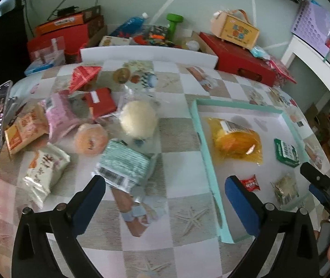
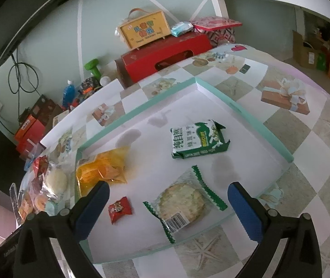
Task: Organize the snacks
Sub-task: 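Withdraw both open tools from the tray back over the snacks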
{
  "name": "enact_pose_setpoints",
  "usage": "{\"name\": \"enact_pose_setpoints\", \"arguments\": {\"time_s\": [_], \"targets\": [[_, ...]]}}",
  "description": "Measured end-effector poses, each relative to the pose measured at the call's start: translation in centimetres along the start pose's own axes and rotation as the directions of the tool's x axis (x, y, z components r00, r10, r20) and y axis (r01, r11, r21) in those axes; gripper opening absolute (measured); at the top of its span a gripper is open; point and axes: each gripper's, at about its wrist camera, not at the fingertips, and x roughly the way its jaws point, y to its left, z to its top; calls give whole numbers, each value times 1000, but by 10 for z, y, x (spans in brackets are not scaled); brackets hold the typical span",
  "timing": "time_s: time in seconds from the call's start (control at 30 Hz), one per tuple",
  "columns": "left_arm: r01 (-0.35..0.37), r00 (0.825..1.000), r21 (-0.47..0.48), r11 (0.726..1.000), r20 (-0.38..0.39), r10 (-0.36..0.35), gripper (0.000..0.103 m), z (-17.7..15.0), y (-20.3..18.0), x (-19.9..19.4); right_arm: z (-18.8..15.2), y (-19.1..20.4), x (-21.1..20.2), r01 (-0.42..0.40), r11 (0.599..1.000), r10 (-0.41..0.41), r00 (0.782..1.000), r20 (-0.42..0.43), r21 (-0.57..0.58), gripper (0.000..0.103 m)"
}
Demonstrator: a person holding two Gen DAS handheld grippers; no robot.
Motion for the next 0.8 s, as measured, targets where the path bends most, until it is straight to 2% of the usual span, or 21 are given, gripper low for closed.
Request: {"name": "enact_pose_setpoints", "arguments": {"time_s": [0.27,0.43,0.57,0.7,0.8], "targets": [[-56,994,-40,998,90,60,103,5,29,-21,-2,12,-2,2,999,-1,999,45,-36,103],[-111,991,-57,992,73,115,103,9,54,-28,-6,28,-4,-25,996,30,998,59,-83,103],[-127,989,-85,988,66,133,103,12,80,-38,-8,42,-8,-43,993,52,996,72,-113,103],[-213,975,-76,974,52,217,103,14,102,-42,-11,60,-12,-73,985,87,992,87,-154,103],[-241,969,-97,966,36,245,103,15,123,-42,-12,76,-14,-105,977,124,988,94,-187,103]]}}
